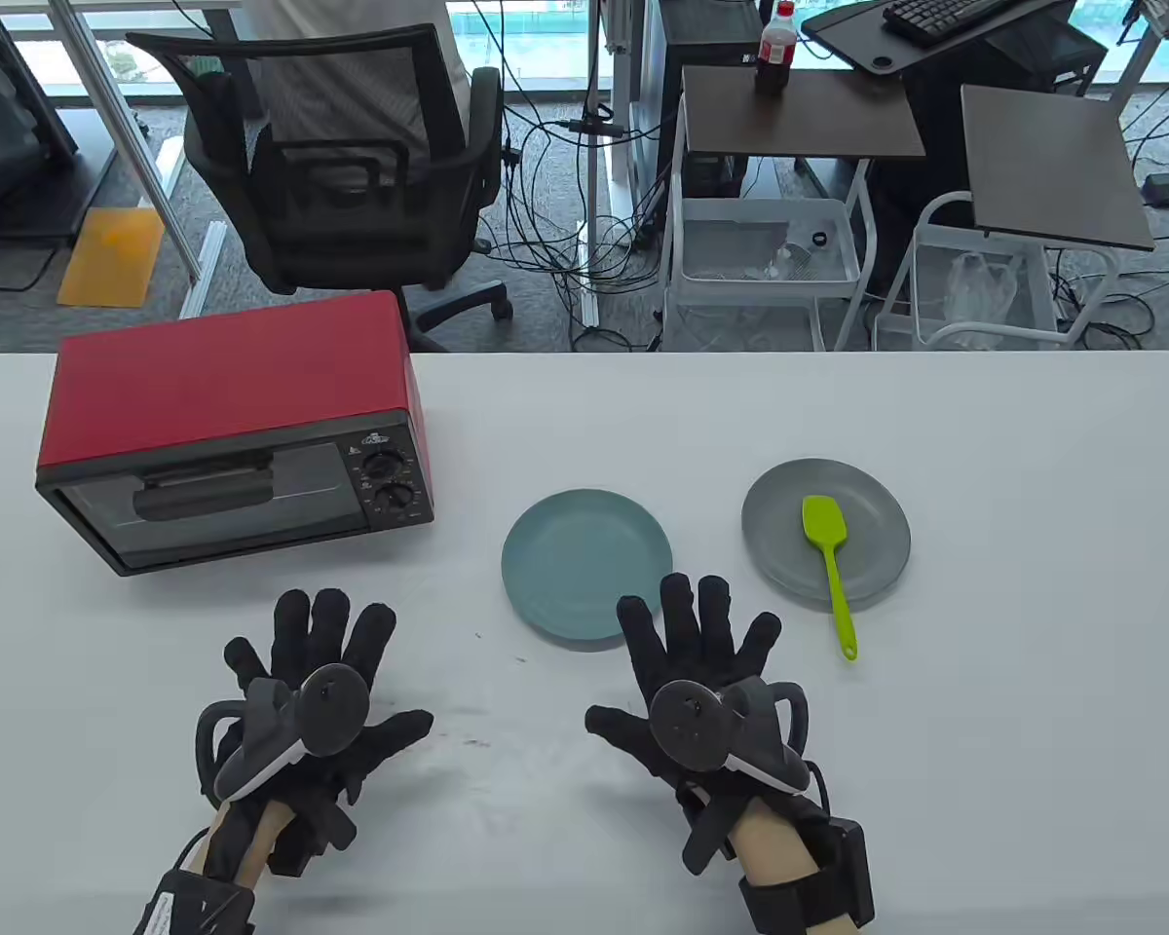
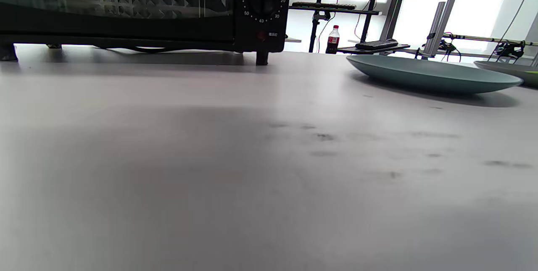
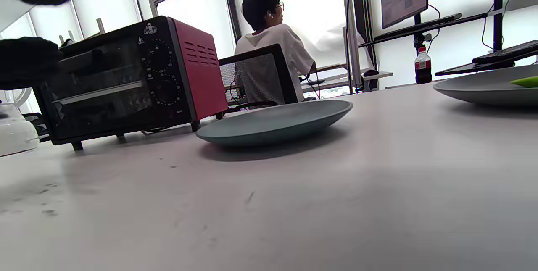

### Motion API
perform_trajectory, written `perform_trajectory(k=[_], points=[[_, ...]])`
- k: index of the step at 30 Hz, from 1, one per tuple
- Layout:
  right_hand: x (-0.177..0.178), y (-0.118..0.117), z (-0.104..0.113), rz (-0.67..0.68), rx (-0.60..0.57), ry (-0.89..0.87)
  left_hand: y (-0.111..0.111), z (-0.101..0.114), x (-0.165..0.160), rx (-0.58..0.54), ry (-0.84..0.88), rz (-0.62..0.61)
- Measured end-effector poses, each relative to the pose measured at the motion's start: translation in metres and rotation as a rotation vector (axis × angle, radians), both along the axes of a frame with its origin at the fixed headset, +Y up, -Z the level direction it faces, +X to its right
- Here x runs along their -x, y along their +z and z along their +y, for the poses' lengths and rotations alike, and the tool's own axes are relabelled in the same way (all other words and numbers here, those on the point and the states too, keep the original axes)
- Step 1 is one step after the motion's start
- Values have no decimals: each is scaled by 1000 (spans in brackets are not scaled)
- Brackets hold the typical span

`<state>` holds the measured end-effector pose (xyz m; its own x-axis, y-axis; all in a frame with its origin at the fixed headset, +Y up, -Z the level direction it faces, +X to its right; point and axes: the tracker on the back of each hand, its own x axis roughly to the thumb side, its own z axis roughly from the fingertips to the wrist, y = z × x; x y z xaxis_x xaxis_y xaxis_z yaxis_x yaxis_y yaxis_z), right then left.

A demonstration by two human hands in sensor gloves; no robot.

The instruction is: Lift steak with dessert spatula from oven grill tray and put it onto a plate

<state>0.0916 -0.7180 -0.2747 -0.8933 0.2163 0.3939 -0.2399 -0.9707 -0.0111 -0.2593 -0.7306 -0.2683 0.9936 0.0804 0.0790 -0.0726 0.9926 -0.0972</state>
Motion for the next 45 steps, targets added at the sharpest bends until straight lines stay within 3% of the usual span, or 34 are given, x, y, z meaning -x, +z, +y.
perform_trajectory(k=[45], points=[[0,-1,-1,-8,27,13,-1,0,4,11,16,4]])
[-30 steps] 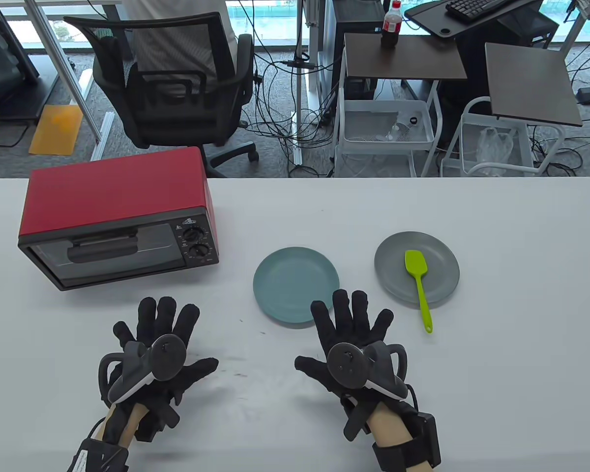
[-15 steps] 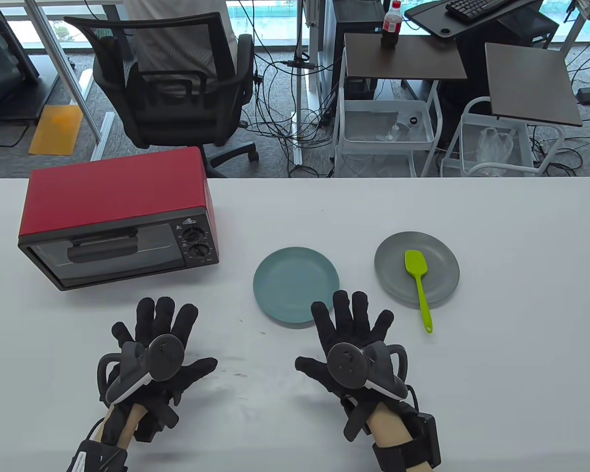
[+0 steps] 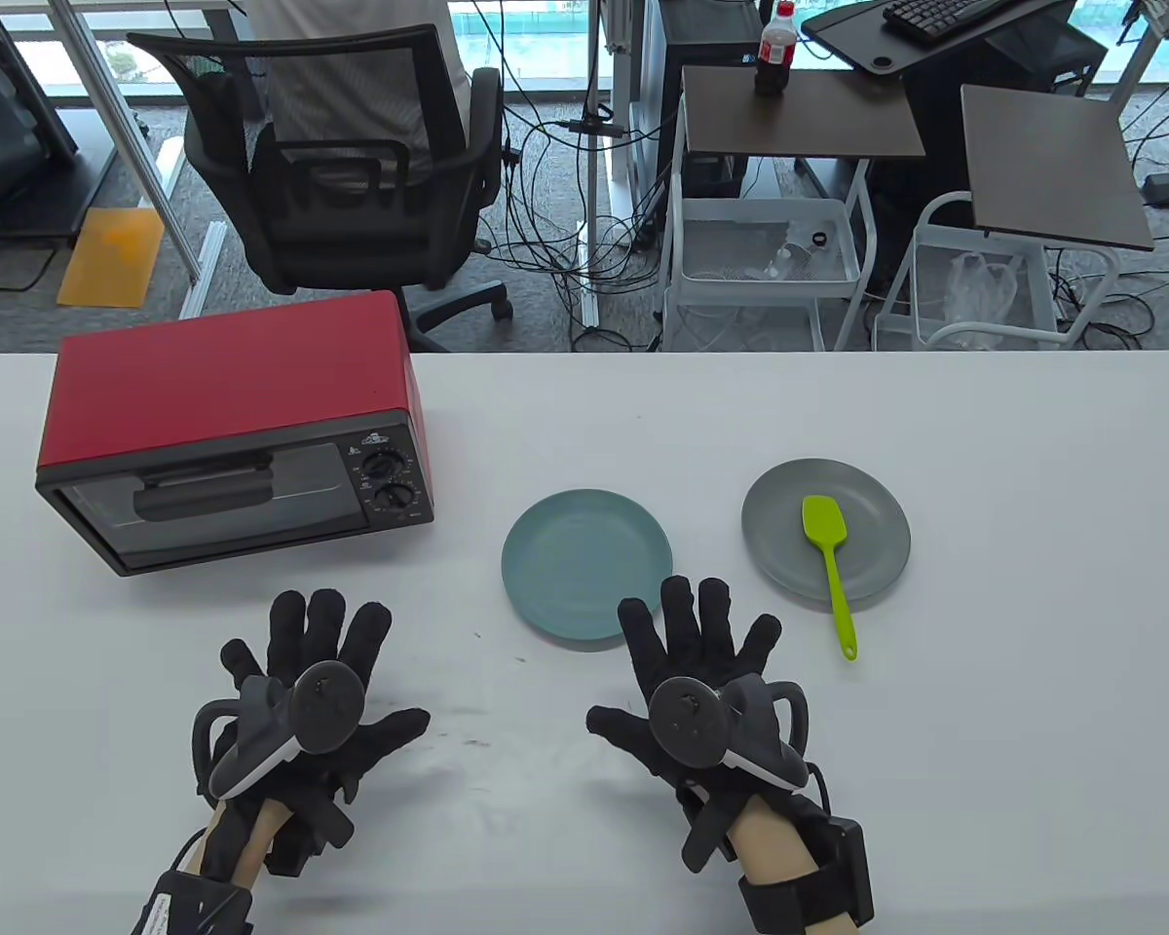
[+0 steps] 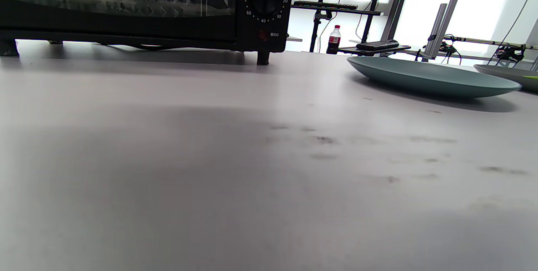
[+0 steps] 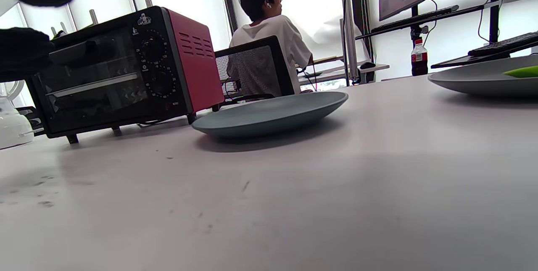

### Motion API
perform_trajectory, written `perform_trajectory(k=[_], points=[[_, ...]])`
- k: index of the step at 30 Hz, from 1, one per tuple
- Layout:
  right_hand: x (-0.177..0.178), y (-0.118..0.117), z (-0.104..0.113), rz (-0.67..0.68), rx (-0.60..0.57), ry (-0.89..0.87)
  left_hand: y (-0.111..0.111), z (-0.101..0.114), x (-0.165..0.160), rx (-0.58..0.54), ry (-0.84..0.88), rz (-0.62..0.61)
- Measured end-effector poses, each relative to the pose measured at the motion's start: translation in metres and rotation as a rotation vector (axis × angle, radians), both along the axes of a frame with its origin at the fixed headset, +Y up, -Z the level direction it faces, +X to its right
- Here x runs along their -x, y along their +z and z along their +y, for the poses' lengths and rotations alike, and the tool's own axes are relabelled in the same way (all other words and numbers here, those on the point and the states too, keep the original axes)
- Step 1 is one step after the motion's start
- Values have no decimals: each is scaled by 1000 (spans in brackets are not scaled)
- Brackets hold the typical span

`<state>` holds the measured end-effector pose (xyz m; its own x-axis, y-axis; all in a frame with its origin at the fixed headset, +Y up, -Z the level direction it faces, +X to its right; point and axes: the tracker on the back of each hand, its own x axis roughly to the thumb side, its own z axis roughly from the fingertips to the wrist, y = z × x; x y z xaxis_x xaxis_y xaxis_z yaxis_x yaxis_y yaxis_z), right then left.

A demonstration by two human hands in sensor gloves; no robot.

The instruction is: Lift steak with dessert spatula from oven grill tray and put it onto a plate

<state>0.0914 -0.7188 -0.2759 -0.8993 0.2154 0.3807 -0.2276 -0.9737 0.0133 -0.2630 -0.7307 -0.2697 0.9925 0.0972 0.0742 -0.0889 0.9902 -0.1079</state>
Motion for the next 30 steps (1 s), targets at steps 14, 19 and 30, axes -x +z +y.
perform_trajectory(k=[14,19,30], points=[[-1,0,0,-2,-1,-4,-1,-1,0,15,8,0],[-1,0,1,-3,-3,-5,-1,-1,0,30,23,2],[-2,1,1,-12,0,-3,-3,12,13,2,130,56]])
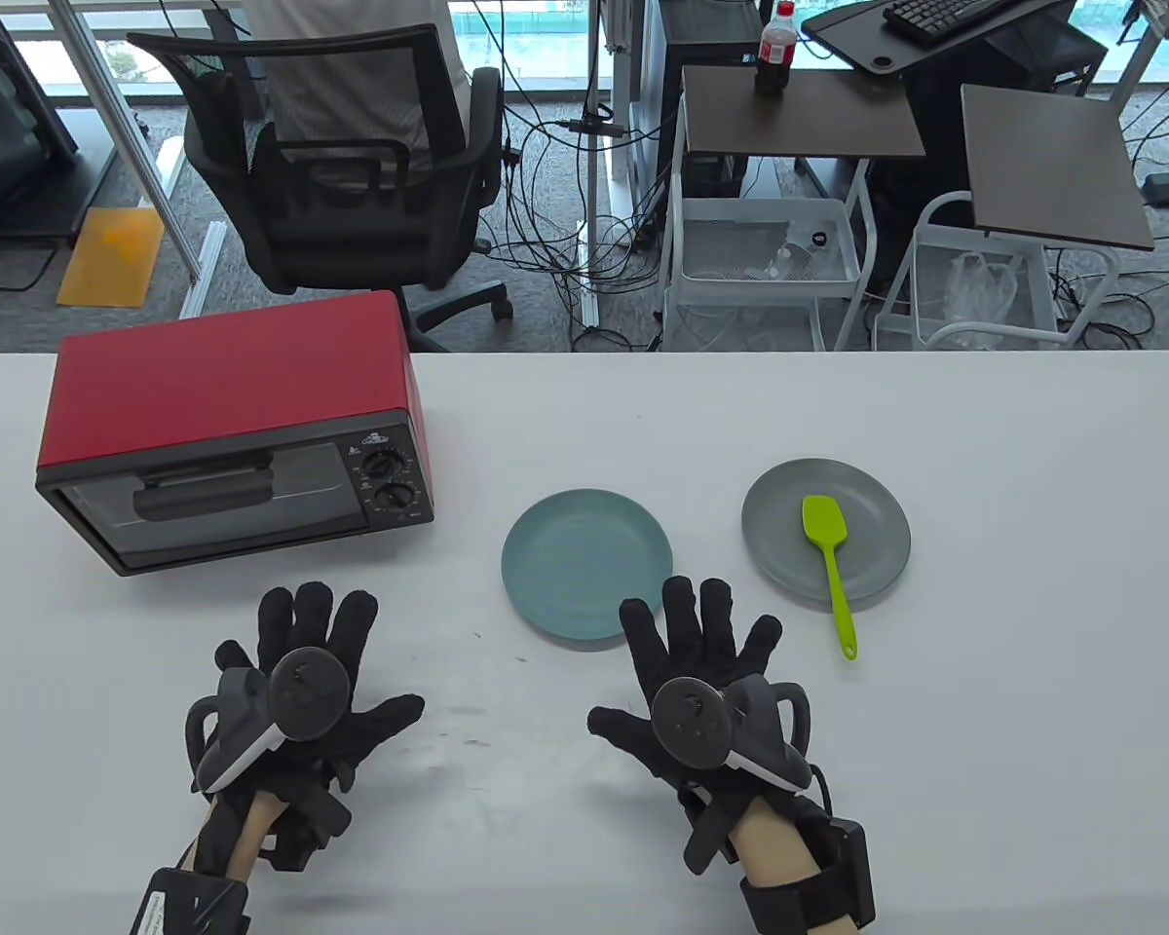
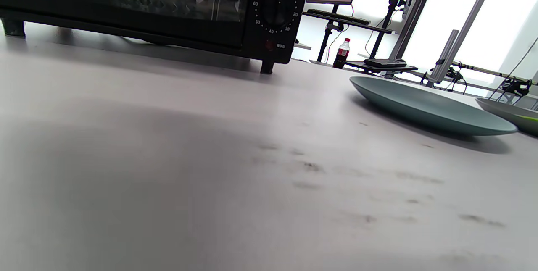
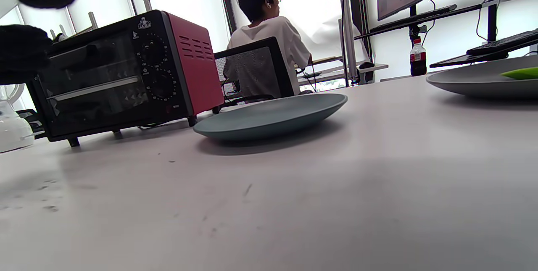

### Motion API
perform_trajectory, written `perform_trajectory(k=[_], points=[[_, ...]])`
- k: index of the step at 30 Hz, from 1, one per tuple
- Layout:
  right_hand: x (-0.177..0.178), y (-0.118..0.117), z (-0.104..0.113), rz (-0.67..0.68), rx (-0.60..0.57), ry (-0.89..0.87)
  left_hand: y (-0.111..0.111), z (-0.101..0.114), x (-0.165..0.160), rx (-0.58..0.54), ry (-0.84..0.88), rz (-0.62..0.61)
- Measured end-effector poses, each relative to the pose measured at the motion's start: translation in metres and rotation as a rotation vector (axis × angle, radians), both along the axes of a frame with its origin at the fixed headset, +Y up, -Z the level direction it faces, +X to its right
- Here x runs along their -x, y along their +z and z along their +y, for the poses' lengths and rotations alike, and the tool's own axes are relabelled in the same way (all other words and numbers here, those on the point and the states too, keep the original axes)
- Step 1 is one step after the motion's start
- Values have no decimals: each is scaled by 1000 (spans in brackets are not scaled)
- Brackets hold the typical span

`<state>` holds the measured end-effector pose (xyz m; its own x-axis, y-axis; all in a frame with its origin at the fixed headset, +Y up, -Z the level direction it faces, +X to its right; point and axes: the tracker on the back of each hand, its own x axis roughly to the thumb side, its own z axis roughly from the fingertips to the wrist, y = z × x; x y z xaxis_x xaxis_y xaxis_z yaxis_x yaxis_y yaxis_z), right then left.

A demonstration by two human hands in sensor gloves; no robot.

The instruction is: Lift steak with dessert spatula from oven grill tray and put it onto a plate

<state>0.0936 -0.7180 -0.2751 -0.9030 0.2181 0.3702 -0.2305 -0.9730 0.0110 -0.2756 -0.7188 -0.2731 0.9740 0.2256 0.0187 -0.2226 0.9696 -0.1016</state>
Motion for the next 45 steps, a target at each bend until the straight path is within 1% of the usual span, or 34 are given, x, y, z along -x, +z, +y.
perform_trajectory(k=[2,4,6,8,10,13,15,17,19,22,23,25,29,32,37,45], points=[[-2,0,1,-9,2,-5,1,5,5,-10,56,-2],[-5,0,1,-17,4,-17,1,10,10,10,136,-14],[-7,-1,1,-21,3,-21,0,17,17,10,202,-1],[-8,-1,2,-24,3,-26,-1,23,28,6,305,26],[-8,-1,2,-24,2,-30,-4,29,42,21,451,54],[-8,-1,2,-23,4,-30,-7,34,60,28,588,93],[-8,-1,2,-20,7,-31,-9,34,72,30,700,119],[-8,-1,1,-15,18,-35,-11,30,86,54,906,131],[-8,-1,1,-10,26,-38,-14,26,96,75,1058,146],[-9,-1,1,-7,19,-52,-18,19,109,95,1242,159],[-9,-1,1,-6,21,-54,-20,16,114,93,1298,182],[-9,-1,1,-4,23,-57,-23,10,121,85,1369,224],[-10,-2,1,-4,31,-59,-28,0,132,103,1452,287],[-10,-2,1,-5,35,-62,-31,-10,137,115,1596,337],[-10,-2,1,-4,36,-63,-40,-18,141,156,1618,374],[-11,-2,1,-10,37,-65,-59,-22,143,193,1667,412]])
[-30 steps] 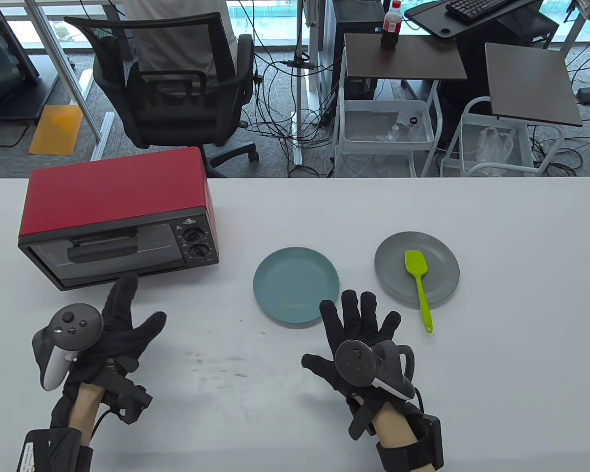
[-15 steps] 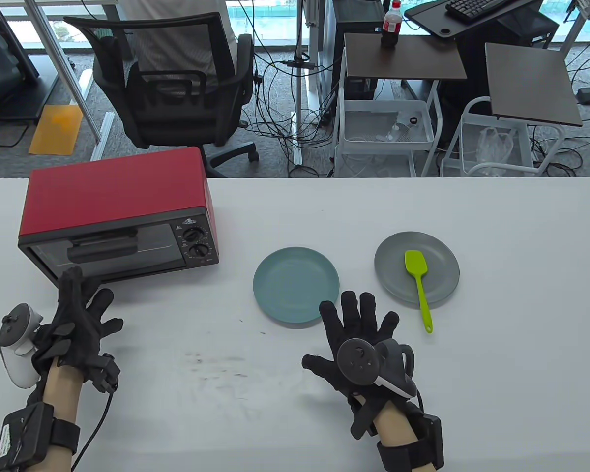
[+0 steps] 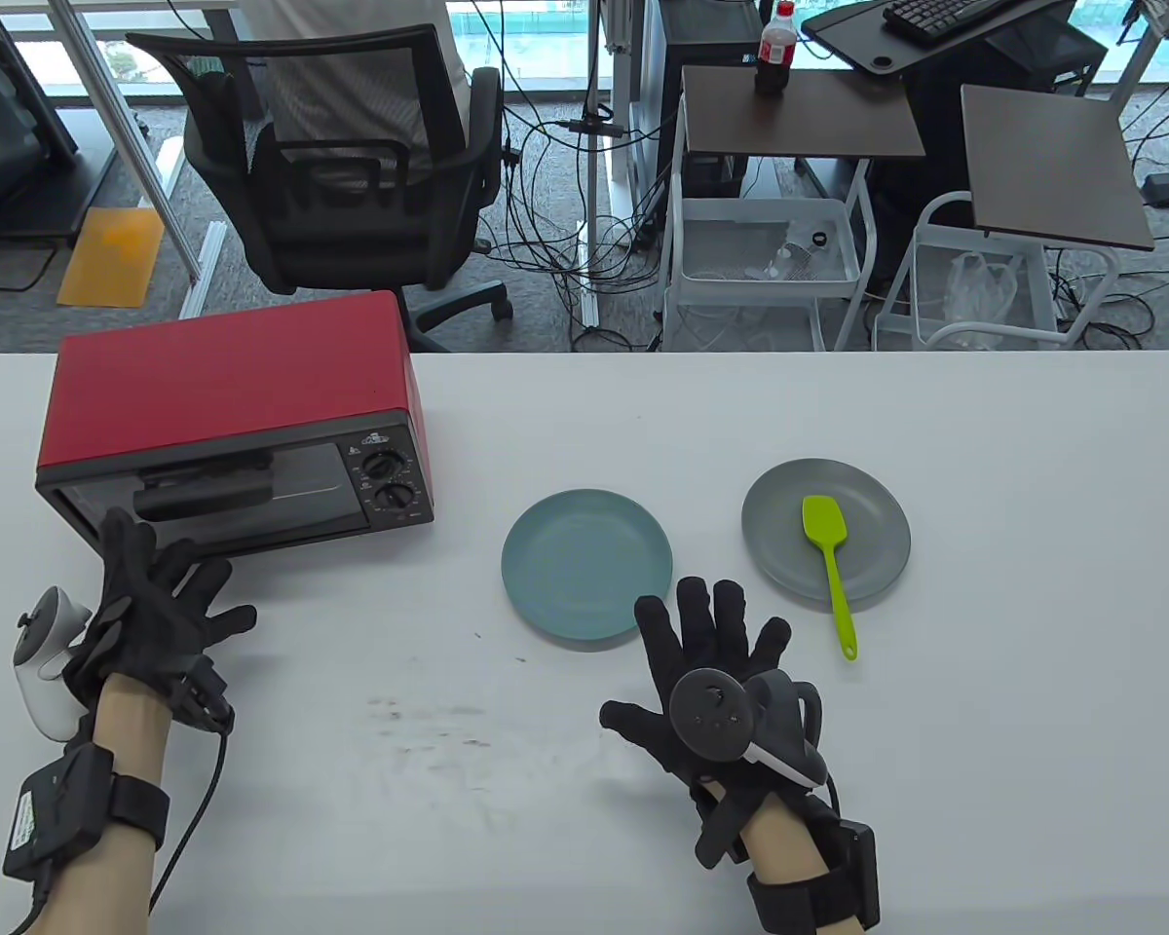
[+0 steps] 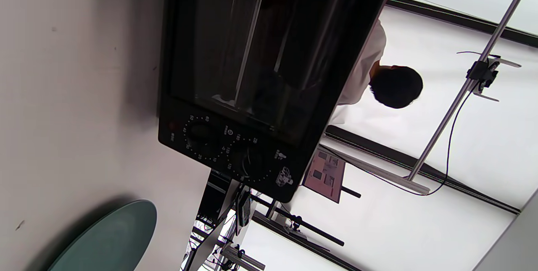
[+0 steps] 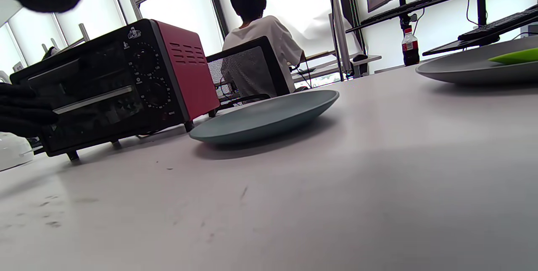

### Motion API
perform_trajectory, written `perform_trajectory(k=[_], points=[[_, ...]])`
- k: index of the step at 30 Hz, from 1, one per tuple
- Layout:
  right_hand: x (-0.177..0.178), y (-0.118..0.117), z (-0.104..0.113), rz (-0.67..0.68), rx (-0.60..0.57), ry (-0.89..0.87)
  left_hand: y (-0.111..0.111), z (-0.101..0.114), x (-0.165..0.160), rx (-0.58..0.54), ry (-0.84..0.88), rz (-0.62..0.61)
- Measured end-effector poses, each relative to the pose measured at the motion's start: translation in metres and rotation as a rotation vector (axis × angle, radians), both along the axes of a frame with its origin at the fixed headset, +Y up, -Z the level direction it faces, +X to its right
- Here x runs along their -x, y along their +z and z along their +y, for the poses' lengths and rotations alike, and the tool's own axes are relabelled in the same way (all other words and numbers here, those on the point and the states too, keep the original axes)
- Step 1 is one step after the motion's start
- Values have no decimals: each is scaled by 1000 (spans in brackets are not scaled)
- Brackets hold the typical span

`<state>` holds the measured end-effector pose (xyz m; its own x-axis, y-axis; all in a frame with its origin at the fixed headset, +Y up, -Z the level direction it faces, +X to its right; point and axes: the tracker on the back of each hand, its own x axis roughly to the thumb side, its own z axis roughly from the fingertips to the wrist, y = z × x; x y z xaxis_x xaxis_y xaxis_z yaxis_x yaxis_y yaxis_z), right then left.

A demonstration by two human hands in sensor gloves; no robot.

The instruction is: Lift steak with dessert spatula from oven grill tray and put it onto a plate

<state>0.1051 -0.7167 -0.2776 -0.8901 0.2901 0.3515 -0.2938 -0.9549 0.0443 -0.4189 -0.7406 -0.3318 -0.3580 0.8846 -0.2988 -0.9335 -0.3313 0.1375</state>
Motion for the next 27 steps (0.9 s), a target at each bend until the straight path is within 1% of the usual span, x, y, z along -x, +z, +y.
perform_trajectory(k=[2,7,15,22,27], points=[[0,0,0,-1,5,3,-5,-1,0,-1,42,24],[1,-1,0,-1,14,9,-17,-2,2,5,79,47],[0,-3,-2,-10,27,12,-29,-4,1,5,115,87],[0,-4,-2,-11,34,14,-32,-2,5,33,133,122],[0,-5,-2,-13,39,10,-32,-1,7,75,95,134]])
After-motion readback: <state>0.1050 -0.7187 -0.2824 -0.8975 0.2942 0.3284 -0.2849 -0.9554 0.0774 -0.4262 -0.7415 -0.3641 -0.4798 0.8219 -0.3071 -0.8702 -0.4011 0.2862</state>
